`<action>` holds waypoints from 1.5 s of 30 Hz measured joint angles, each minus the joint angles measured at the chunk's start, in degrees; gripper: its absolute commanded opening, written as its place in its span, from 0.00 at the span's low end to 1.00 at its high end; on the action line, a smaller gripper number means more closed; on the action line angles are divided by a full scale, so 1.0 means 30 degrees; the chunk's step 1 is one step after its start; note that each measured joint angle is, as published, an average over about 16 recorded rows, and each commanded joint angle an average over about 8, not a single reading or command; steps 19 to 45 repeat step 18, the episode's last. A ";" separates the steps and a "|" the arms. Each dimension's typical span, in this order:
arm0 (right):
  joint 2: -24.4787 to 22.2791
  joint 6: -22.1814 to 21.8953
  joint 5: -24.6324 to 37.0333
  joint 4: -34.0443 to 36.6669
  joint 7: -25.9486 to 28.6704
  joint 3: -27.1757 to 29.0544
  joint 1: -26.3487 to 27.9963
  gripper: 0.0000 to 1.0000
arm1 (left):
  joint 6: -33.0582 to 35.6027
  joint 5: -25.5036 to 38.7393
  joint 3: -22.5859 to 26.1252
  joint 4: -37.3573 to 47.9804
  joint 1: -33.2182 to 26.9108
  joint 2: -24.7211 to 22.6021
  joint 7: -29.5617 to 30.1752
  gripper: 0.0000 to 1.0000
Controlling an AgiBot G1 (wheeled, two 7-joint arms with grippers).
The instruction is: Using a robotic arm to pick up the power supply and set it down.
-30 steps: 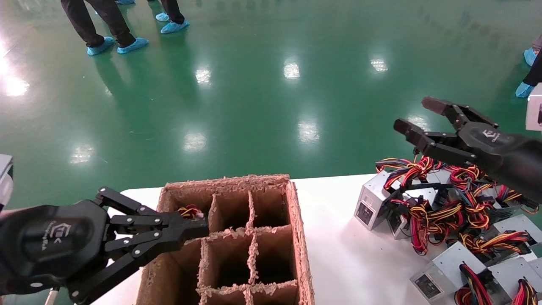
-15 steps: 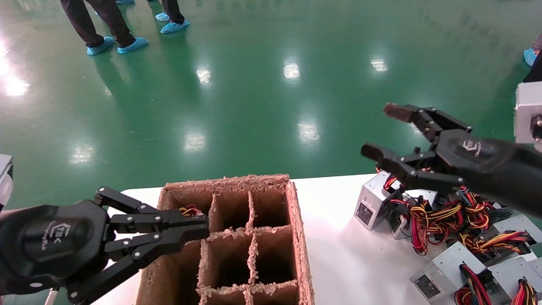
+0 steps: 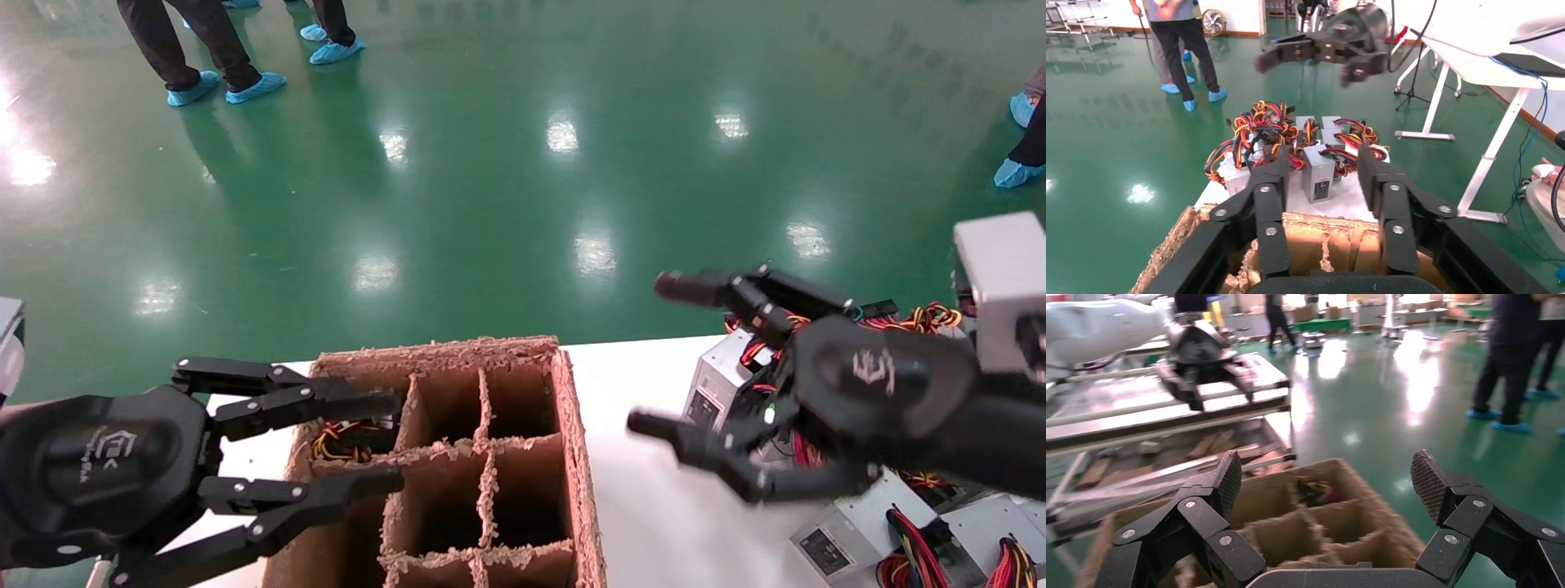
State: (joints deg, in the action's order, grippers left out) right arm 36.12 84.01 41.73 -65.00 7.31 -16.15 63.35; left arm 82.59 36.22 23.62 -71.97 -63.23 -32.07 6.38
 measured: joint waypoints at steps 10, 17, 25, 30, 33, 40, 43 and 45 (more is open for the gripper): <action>-0.0362 0.0564 0.0037 -0.2818 0.1076 0.0042 -0.0585 1.00 | -0.0003 -0.0002 0.0000 0.0003 0.0002 0.0001 0.0000 1.00; -0.0444 0.0698 0.0042 -0.3447 0.1287 0.0051 -0.0716 1.00 | -0.0004 -0.0003 -0.0001 0.0005 0.0004 0.0002 0.0000 1.00; -0.0458 0.0719 0.0043 -0.3546 0.1316 0.0052 -0.0736 1.00 | -0.0005 -0.0003 -0.0001 0.0005 0.0005 0.0002 0.0000 1.00; -0.0458 0.0719 0.0043 -0.3546 0.1316 0.0052 -0.0736 1.00 | -0.0005 -0.0003 -0.0001 0.0005 0.0005 0.0002 0.0000 1.00; -0.0458 0.0719 0.0043 -0.3546 0.1316 0.0052 -0.0736 1.00 | -0.0005 -0.0003 -0.0001 0.0005 0.0005 0.0002 0.0000 1.00; -0.0458 0.0719 0.0043 -0.3546 0.1316 0.0052 -0.0736 1.00 | -0.0005 -0.0003 -0.0001 0.0005 0.0005 0.0002 0.0000 1.00; -0.0458 0.0719 0.0043 -0.3546 0.1316 0.0052 -0.0736 1.00 | -0.0005 -0.0003 -0.0001 0.0005 0.0005 0.0002 0.0000 1.00; -0.0458 0.0719 0.0043 -0.3546 0.1316 0.0052 -0.0736 1.00 | -0.0005 -0.0003 -0.0001 0.0005 0.0005 0.0002 0.0000 1.00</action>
